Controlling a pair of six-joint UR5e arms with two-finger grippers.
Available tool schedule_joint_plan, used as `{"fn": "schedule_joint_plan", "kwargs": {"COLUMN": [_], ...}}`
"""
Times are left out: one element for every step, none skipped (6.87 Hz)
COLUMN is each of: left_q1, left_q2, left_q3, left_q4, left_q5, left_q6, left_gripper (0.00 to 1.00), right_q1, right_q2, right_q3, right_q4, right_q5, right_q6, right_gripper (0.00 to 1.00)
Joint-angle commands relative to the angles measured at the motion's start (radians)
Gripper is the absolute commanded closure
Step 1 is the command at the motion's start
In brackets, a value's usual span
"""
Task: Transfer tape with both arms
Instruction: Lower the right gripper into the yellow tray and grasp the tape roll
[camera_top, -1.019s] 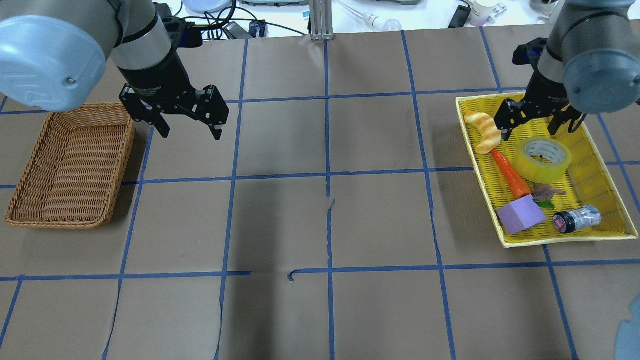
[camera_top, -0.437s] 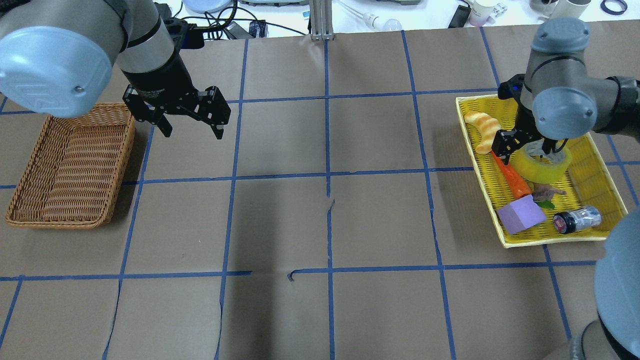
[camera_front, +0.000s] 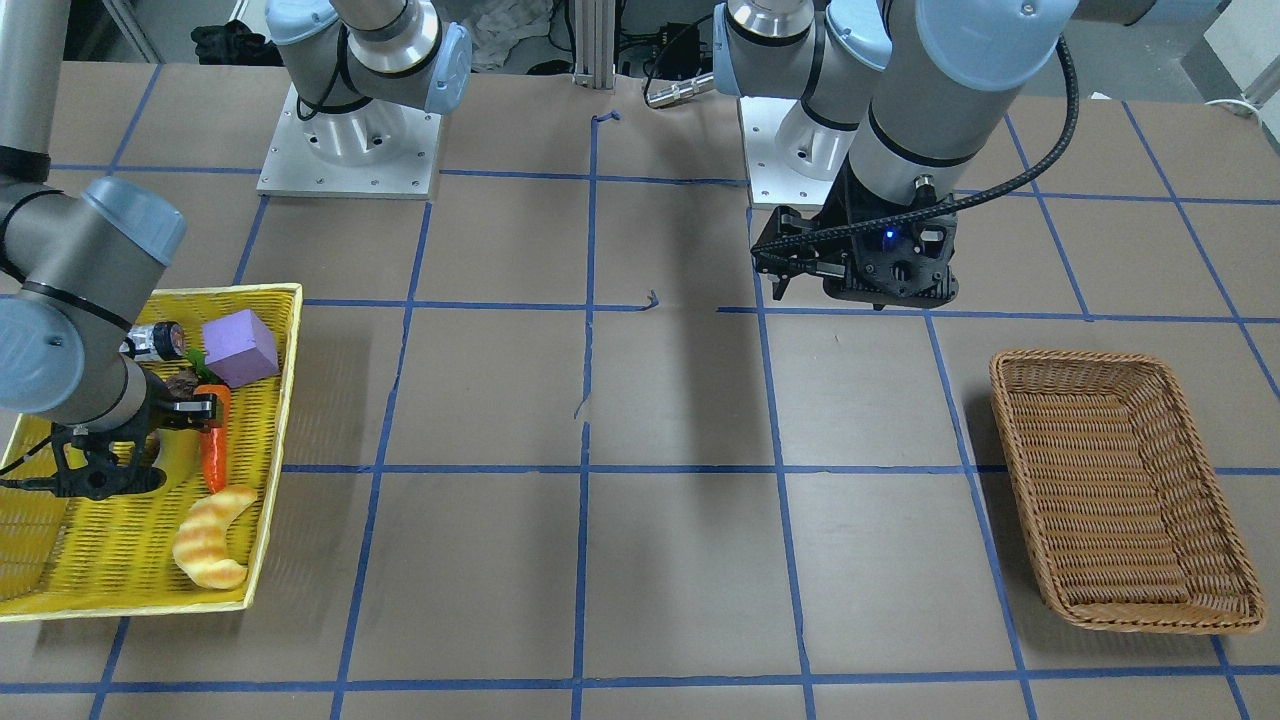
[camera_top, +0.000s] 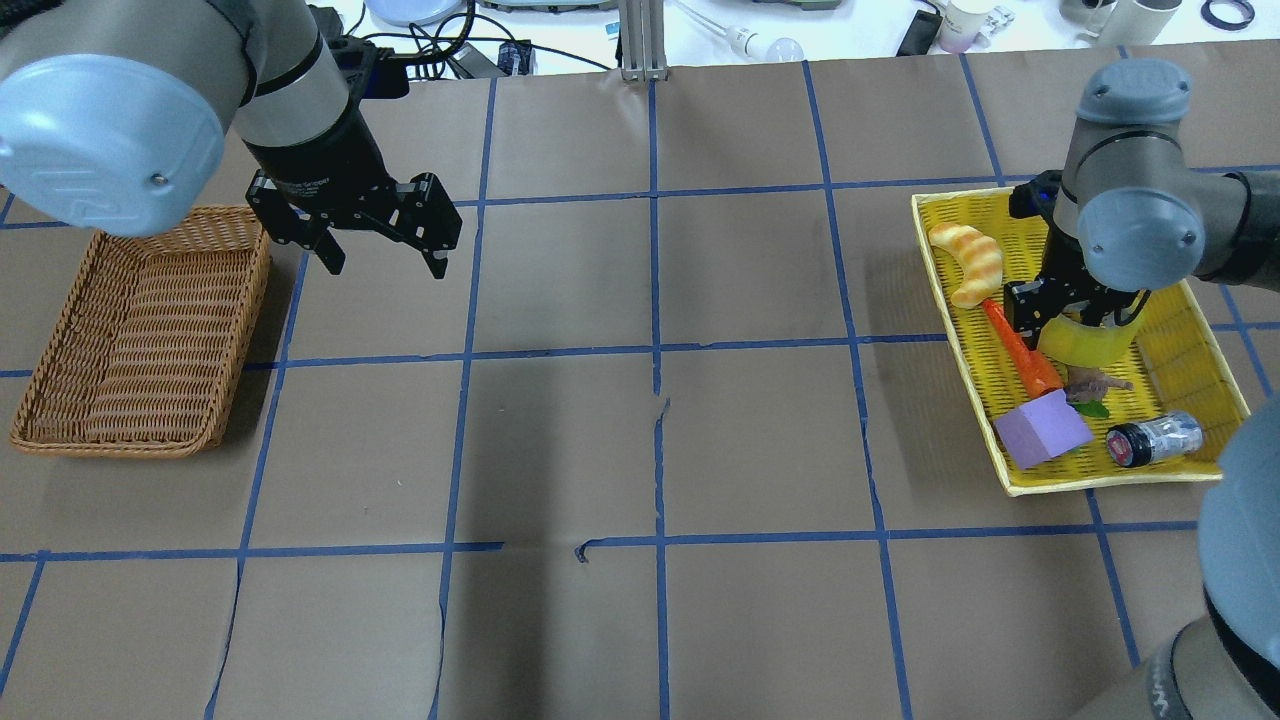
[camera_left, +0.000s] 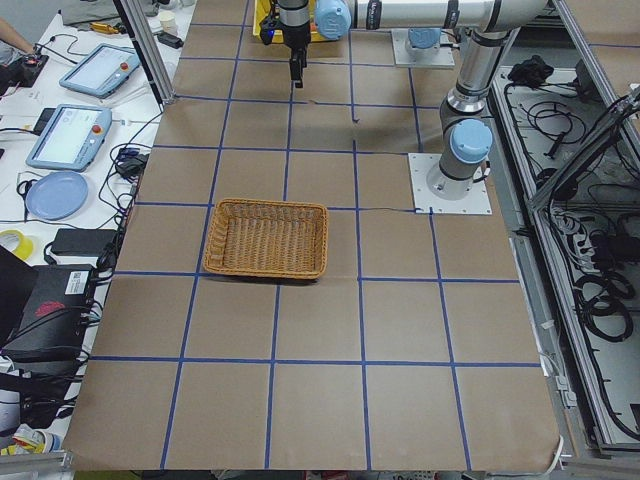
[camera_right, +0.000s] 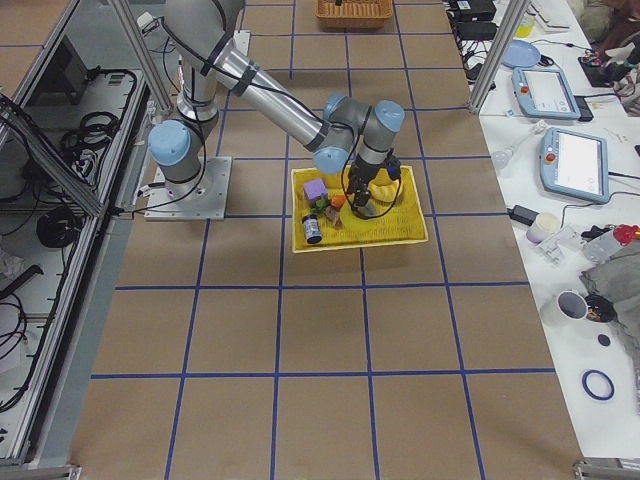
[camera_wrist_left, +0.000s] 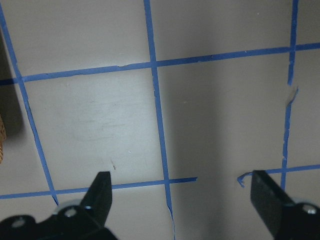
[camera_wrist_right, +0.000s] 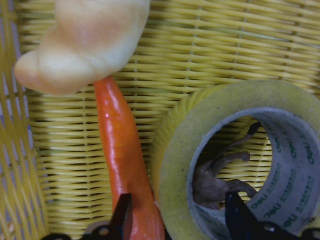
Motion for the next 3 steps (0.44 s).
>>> {"fn": "schedule_joint_plan", "kwargs": {"left_q1": [0.000,0.000,0.000], "left_q2": [0.000,0.000,0.000], "left_q3": [-0.001,-0.001,-0.001], "left_q4": [0.003,0.003,0.004], "left_q5": [-0.002,-0.005,-0.006], "left_q6": [0.001,0.001,0.001], "left_gripper": [0.00,0.00,0.00], "right_q1": [-0.011,-0.011,-0.011], "right_q2": [-0.009,-0.011,-0.026], "right_q3": [-0.004,-0.018,-0.047], "right_q4": [0.024,0.033,0.059], "right_q5": [0.018,0.053,0.054], "right_q6": [-0.003,0.006,0.026], "right_gripper": [1.00,1.00,1.00]}}
